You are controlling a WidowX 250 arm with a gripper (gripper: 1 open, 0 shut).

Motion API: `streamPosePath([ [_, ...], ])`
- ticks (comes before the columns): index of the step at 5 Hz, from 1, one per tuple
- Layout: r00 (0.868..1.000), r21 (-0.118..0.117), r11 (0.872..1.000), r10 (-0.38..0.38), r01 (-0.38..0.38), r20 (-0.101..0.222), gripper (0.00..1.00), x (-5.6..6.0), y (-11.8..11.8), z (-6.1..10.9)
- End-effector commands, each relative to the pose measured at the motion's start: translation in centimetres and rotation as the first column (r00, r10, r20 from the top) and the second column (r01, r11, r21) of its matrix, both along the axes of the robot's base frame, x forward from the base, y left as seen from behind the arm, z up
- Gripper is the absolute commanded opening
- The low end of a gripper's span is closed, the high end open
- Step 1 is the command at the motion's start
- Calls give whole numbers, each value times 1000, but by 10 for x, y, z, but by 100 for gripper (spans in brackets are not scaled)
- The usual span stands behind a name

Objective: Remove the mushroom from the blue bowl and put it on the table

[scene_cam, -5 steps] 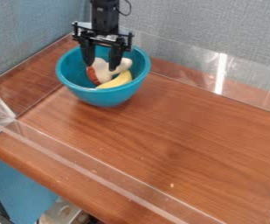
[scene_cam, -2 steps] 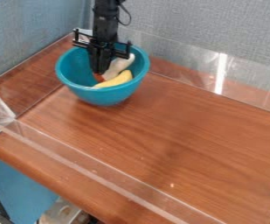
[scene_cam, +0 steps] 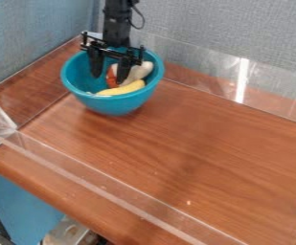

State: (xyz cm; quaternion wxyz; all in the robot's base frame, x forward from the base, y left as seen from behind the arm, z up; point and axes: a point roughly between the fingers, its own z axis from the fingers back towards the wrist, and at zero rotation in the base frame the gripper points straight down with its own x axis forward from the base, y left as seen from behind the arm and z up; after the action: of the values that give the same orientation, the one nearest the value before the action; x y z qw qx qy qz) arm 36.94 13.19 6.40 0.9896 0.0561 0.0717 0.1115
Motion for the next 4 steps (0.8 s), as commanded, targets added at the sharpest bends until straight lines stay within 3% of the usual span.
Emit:
streamPosePath([
  [1,998,22,1000,-14,13,61,0,10,0,20],
  [2,999,24,1000,-9,8,43,100,10,1,18],
  [3,999,22,1000,-15,14,28,100,15,-1,18],
  [4,999,21,1000,-23,23,24,0,21,-2,15],
])
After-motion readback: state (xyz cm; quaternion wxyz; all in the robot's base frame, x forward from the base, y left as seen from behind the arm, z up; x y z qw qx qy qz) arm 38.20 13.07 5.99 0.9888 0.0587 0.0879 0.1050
